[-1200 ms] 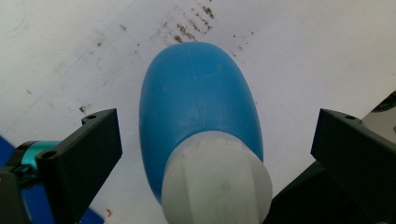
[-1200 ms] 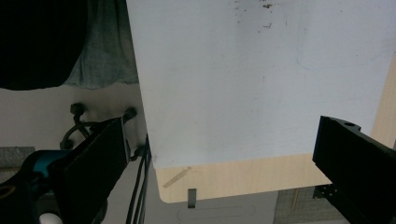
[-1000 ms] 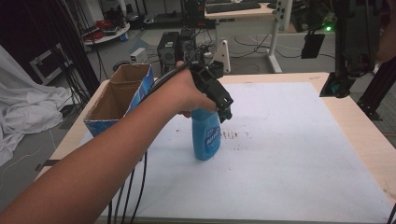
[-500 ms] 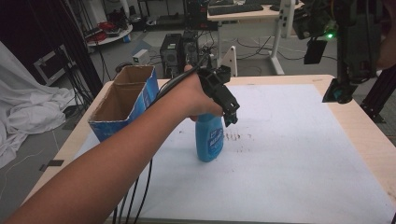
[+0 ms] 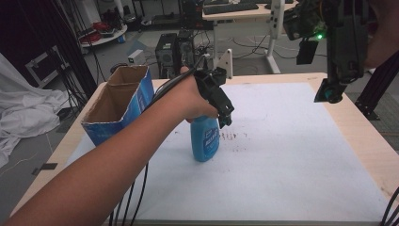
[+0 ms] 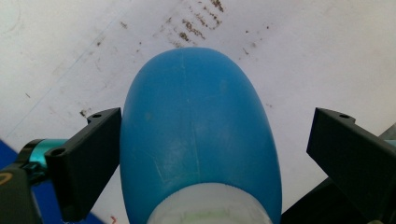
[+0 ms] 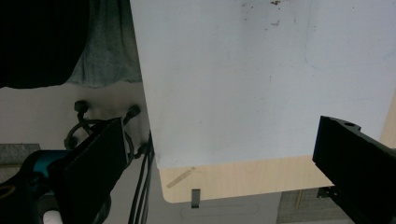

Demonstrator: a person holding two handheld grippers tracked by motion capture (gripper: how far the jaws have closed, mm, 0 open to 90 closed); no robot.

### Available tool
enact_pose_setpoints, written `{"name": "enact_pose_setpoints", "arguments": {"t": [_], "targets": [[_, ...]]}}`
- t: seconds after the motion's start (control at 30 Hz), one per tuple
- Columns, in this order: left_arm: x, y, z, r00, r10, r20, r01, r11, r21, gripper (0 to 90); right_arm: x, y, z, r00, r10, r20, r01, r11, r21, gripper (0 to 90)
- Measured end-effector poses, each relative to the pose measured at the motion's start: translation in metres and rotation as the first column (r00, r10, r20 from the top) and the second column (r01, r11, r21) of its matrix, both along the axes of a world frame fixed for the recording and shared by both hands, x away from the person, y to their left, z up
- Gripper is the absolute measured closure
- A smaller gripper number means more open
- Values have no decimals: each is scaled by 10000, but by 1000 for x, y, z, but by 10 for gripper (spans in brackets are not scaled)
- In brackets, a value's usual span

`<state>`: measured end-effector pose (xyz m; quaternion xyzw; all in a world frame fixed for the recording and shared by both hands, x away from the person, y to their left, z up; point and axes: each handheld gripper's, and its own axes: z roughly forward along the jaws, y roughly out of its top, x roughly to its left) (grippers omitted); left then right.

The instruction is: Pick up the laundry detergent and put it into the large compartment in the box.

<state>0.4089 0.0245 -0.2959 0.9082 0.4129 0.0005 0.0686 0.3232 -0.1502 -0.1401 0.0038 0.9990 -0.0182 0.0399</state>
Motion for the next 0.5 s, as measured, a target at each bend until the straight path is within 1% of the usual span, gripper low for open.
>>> {"name": "enact_pose_setpoints", "arguments": {"t": [0.03, 0.1, 0.2, 0.3, 0.43, 0.5], "targets": [[0, 0, 0, 10000, 0, -1, 0, 10000, 49, 48, 0, 0, 0, 10000, -2, -1, 2, 10000, 1, 22], [0, 1, 0, 10000, -32, -22, 32, 10000, 41, 95, 0, 0, 0, 10000, 15, 2, -15, 10000, 28, 22], [0, 2, 0, 10000, 10, -2, -10, 9999, 102, 102, 0, 0, 0, 10000, -10, -2, 10, 10000, 14, 22], [0, 2, 1, 10000, -18, -4, 18, 10000, 40, 113, 0, 1, 0, 10000, 17, -10, -17, 10000, 15, 22], [0, 1, 1, 10000, -91, -10, 92, 9999, 82, 122, 1, 2, -1, 10000, 16, -11, -16, 10000, -15, 22], [0, 1, 0, 10000, -31, -35, 31, 9999, 113, 134, 0, 3, -1, 10000, 0, -4, 0, 10000, -6, 22]]}}
